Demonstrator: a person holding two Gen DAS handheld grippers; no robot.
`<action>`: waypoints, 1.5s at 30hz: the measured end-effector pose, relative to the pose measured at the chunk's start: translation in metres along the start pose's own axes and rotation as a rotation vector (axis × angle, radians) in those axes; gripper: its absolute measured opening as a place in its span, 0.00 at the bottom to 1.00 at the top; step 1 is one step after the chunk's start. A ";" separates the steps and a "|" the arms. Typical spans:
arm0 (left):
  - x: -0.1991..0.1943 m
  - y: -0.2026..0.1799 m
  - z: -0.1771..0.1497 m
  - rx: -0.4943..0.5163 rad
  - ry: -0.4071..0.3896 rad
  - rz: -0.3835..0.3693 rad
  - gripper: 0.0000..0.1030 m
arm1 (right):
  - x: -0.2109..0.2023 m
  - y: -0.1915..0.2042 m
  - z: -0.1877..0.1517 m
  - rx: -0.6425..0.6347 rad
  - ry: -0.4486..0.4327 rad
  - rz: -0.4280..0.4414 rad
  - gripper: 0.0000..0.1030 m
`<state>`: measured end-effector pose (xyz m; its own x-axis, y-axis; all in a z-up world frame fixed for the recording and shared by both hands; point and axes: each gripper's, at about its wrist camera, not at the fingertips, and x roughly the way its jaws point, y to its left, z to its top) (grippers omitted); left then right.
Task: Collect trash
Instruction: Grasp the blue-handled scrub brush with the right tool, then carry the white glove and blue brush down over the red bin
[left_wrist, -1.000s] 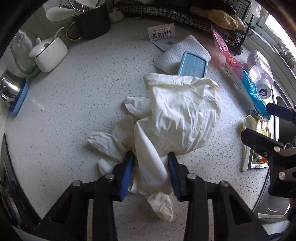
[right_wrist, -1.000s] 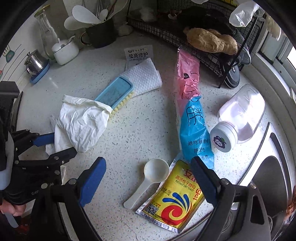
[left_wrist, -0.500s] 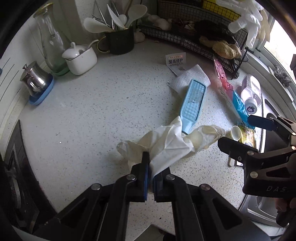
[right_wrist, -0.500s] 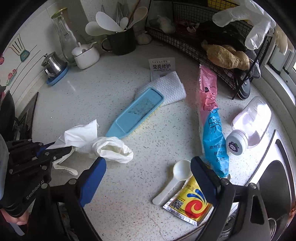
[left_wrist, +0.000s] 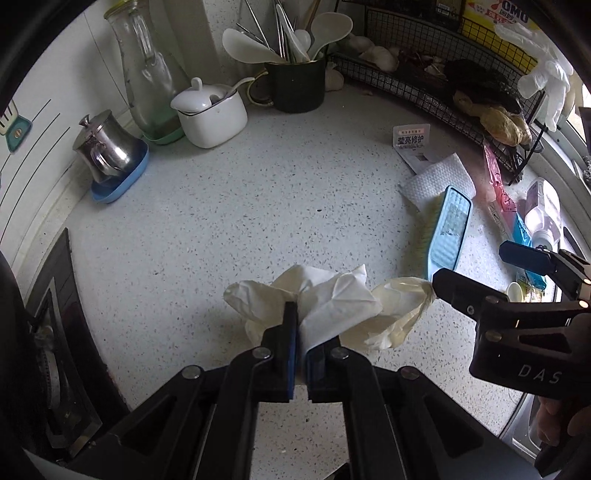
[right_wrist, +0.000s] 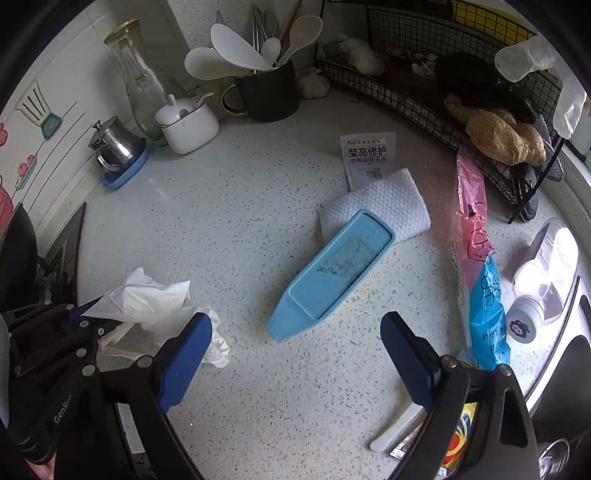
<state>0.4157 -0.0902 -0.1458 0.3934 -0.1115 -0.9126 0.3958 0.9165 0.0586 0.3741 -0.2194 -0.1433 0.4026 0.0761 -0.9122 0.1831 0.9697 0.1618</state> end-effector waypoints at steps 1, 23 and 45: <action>0.004 -0.001 0.004 0.004 0.004 0.001 0.03 | 0.004 -0.003 0.003 0.010 0.003 0.000 0.89; 0.028 -0.012 0.018 0.019 0.050 0.032 0.03 | 0.028 -0.014 0.008 0.063 0.087 0.032 0.42; -0.098 -0.002 -0.096 0.013 -0.126 -0.040 0.03 | -0.097 0.033 -0.080 -0.049 -0.040 0.053 0.33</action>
<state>0.2966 -0.0443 -0.0958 0.4774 -0.1962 -0.8565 0.4238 0.9053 0.0288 0.2693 -0.1759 -0.0794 0.4462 0.1197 -0.8869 0.1165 0.9748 0.1901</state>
